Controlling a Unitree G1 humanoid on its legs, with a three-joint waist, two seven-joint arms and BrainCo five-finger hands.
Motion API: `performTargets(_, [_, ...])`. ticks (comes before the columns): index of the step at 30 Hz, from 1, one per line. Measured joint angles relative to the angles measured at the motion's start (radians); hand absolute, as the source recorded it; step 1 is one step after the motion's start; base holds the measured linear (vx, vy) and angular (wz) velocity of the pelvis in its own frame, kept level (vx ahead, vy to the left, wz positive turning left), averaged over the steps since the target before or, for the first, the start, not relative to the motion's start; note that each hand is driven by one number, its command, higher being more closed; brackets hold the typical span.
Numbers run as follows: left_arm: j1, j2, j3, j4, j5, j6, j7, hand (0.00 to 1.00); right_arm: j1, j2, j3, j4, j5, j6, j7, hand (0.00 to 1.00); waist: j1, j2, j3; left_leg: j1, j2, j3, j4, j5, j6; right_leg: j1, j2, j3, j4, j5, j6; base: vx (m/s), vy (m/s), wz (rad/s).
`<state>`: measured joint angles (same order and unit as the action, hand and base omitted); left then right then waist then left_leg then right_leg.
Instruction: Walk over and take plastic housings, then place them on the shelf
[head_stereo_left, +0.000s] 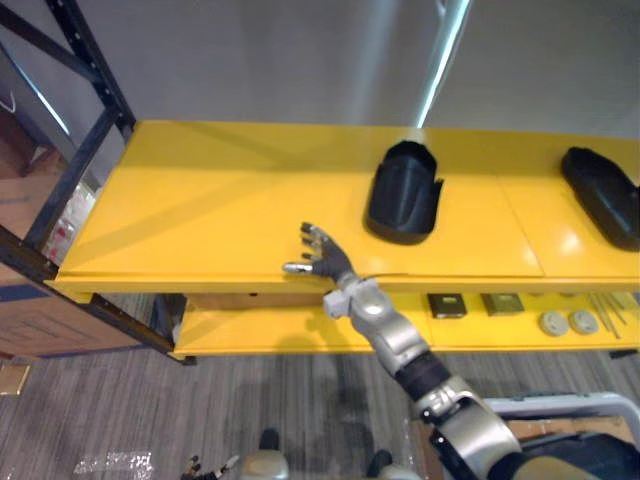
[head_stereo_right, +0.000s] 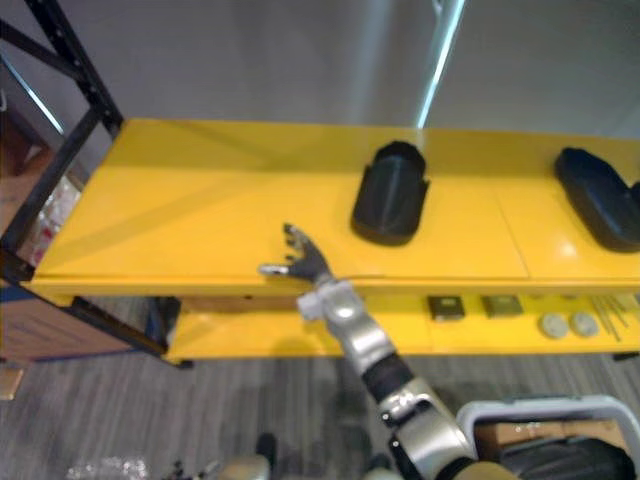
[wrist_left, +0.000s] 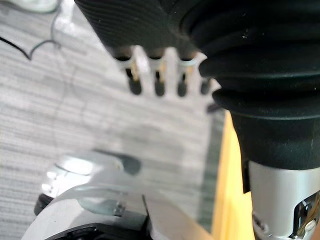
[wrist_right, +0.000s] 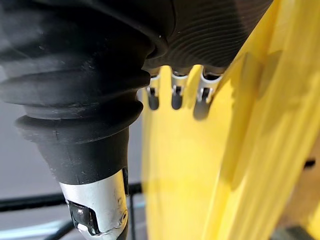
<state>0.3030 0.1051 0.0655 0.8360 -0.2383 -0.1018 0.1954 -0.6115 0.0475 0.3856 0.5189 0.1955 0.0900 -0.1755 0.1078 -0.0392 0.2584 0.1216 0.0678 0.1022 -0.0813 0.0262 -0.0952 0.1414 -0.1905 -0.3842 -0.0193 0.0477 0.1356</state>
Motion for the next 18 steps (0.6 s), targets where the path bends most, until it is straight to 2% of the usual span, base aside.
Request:
performTargets(8, [0.000,-0.027,-0.001,0.000,-0.023,-0.006,0.021,0.00,-0.030,0.028,-0.067,0.053,-0.044,0.001,-0.178,0.00,0.017,0.037,0.007,0.000,-0.003,-0.019,0.000,0.004,0.001,0.020,0.000,-0.025,-0.015,0.004,0.002,-0.01,0.001,0.07])
performTargets(12, [0.000,-0.034,-0.001,0.000,-0.040,-0.006,0.021,0.00,-0.070,0.032,-0.167,0.096,-0.030,-0.001,-0.267,0.00,0.020,0.048,0.012,0.000,-0.007,-0.037,0.000,0.005,0.001,0.034,-0.001,-0.039,-0.023,0.005,0.003,-0.02,0.002,0.10])
performTargets(18, [0.000,-0.037,-0.011,-0.002,-0.040,-0.006,0.018,0.00,-0.107,0.019,-0.257,0.126,0.010,-0.005,-0.308,0.00,0.022,0.061,0.019,-0.001,-0.007,-0.039,0.000,0.005,0.001,0.037,-0.002,-0.047,-0.025,0.005,0.003,0.00,0.000,0.01])
